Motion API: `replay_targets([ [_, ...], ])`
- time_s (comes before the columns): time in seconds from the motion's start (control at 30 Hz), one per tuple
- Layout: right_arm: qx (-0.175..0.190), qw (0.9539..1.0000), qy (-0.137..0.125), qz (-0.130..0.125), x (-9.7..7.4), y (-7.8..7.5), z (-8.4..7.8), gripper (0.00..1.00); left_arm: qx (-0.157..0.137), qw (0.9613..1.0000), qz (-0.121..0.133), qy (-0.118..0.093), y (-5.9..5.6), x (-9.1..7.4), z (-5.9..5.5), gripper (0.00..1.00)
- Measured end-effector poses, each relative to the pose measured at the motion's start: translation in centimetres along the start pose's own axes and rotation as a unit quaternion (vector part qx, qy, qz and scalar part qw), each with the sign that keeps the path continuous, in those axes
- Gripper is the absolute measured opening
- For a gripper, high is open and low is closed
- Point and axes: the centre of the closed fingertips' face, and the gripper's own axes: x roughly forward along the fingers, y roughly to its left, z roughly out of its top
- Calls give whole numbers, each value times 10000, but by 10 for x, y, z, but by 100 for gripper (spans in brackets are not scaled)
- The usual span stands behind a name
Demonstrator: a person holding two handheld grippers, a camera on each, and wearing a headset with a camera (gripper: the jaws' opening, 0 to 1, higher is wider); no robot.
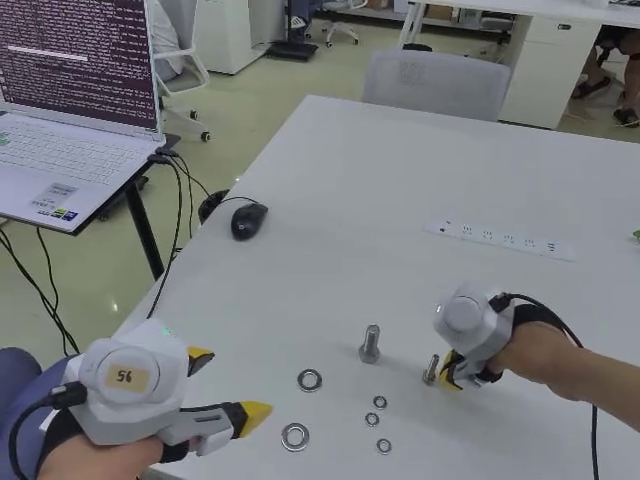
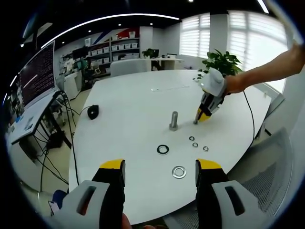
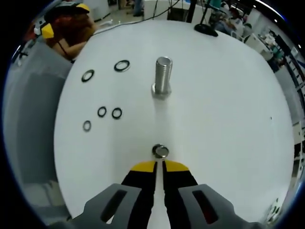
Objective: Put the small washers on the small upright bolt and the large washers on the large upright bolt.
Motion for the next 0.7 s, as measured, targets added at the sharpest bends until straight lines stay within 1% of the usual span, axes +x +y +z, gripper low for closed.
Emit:
replay_targets([
  [0.13,78,9999,-78,-61,4,0,0,10,-7,10000,0,10,0,1,-1,59],
  [0.23,380,9989,-256,-125,7,-2,3,12,-11,10000,-14,12,-1,2,-1,59],
  [0.27,442,9986,-267,-131,8,-3,2,12,-6,10000,-15,15,-1,2,-2,59],
  [0.3,509,9980,-346,-105,8,-3,4,12,-8,10000,-22,16,-2,2,-2,59],
  [0.33,586,9976,-346,-139,8,-4,3,13,-7,10000,-26,15,-2,2,-2,59],
  [0.4,552,9978,-345,-133,8,-4,3,12,-1,10000,-29,19,-2,2,-2,59],
  [0.43,569,9977,-341,-109,6,-1,3,13,-4,10000,-29,16,-1,1,-2,59],
  [0.57,581,9977,-314,-138,3,2,-2,13,-8,10000,-20,5,0,1,-2,59],
  [0.63,660,9972,-328,-123,3,5,-6,13,-15,10000,-20,-2,0,1,-2,59],
  [0.7,675,9971,-342,-89,3,13,-9,14,-23,10000,-28,-8,0,1,-2,59],
])
